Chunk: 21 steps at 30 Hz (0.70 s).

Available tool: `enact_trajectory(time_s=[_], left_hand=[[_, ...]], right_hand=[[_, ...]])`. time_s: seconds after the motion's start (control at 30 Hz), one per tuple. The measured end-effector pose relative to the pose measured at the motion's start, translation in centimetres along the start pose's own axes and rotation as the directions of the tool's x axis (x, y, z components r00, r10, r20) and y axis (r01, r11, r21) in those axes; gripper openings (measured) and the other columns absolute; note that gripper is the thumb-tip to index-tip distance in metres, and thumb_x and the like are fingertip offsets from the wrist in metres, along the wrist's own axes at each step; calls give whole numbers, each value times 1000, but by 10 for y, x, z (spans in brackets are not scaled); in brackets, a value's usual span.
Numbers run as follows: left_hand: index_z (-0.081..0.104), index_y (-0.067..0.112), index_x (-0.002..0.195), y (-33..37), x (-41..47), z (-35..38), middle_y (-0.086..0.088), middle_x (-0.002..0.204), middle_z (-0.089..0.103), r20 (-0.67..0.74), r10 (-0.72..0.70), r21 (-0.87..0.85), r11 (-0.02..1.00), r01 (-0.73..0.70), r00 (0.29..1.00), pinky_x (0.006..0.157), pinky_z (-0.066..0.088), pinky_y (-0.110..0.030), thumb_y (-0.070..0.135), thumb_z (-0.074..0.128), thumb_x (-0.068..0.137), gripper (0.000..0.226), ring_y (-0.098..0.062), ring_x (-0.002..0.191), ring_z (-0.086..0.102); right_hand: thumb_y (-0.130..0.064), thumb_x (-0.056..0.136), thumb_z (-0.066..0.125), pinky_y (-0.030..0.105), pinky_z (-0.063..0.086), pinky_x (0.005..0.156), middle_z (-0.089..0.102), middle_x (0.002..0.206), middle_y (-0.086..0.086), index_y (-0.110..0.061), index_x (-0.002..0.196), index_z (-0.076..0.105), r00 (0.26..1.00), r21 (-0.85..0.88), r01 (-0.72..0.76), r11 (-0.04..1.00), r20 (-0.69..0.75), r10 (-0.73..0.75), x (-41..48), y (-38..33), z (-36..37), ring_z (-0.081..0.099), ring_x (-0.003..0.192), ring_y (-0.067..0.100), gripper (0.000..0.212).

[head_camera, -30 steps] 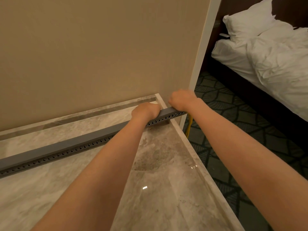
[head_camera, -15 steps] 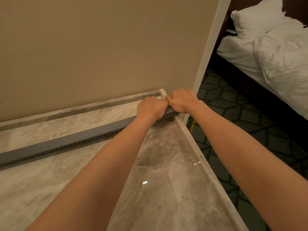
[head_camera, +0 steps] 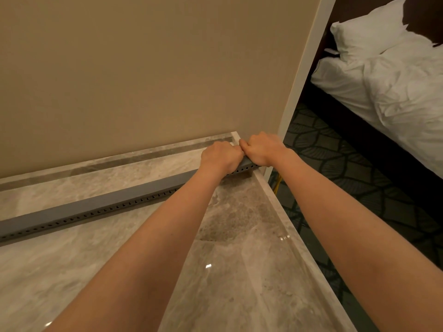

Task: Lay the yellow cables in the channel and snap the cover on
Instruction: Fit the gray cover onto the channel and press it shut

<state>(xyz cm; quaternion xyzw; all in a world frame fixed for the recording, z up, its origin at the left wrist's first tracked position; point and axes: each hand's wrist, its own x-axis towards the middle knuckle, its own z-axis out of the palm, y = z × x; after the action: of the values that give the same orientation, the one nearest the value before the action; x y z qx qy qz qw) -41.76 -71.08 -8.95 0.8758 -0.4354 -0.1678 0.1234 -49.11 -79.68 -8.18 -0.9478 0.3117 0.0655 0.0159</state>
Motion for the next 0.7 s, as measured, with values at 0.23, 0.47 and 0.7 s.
enact_trajectory(time_s=[0.23, 0.47, 0.7], left_hand=[[59, 4, 119, -5, -1, -14, -18, 129, 58, -24, -28, 0, 1000, 28, 999, 87, 41, -33, 30, 24, 98, 48, -32, 117, 54], [60, 5, 122, -32, -16, -33, -16, 131, 54, 243, 167, -65, 986, -155, 956, 94, 38, -34, 41, 29, 101, 51, -31, 118, 50], [60, 14, 115, -44, -26, -33, -9, 107, 65, 161, 387, 114, 907, -406, 908, 73, 42, -30, 36, 62, 87, 36, -21, 89, 55]], right_hand=[[-37, 100, 23, 36, 39, 80, 62, 114, 20, -3, 105, 61, 994, 189, -101, 977, -17, 106, -1, -3, -12, 57, 103, 34, 51], [-35, 96, 43, 29, 33, 60, 55, 83, 10, -8, 79, 59, 983, 396, -74, 915, 185, 0, -14, -6, -18, 49, 80, 25, 36], [-19, 82, 69, 26, 40, 74, 62, 105, 7, -11, 119, 60, 979, 378, 40, 925, 172, -112, -36, 8, -24, 53, 90, 18, 38]])
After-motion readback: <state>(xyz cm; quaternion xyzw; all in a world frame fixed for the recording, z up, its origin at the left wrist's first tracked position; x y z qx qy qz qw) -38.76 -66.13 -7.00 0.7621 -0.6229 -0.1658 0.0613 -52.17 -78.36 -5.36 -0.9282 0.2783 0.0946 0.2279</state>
